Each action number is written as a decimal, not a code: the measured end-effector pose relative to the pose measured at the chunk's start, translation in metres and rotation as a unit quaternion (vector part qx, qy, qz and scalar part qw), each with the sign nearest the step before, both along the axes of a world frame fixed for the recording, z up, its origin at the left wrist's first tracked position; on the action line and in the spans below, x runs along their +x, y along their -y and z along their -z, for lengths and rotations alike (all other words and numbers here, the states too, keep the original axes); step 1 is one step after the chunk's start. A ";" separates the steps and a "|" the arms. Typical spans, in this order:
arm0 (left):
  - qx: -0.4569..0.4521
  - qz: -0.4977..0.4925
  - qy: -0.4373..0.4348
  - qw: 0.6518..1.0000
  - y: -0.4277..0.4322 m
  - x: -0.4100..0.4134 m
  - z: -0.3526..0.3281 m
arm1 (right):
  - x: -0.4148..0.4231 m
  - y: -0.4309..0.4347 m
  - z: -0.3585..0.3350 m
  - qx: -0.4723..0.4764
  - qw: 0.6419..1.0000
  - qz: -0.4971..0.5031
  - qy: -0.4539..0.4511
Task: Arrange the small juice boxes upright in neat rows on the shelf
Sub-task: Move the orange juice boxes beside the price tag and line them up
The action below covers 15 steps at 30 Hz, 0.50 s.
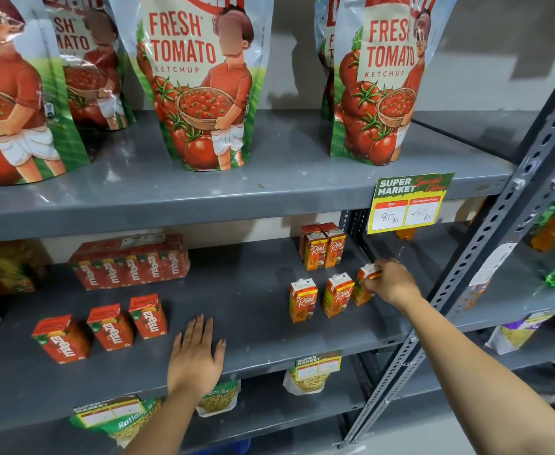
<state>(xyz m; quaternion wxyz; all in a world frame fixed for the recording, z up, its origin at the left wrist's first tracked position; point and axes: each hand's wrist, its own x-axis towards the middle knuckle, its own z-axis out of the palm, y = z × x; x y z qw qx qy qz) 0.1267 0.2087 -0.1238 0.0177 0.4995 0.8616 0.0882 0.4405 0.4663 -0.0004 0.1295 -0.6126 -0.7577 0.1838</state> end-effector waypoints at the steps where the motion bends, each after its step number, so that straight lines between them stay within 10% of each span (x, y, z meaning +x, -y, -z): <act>1: 0.001 0.000 0.000 1.000 0.000 0.000 0.000 | -0.002 0.003 0.003 0.006 1.000 0.009 0.001; 11: 0.008 -0.027 0.107 0.994 -0.007 -0.001 -0.013 | 0.006 0.007 0.018 -0.124 0.952 0.088 -0.265; 15: 0.211 -0.146 0.433 0.864 -0.050 0.035 -0.047 | -0.003 0.004 0.024 -0.192 0.890 0.146 -0.388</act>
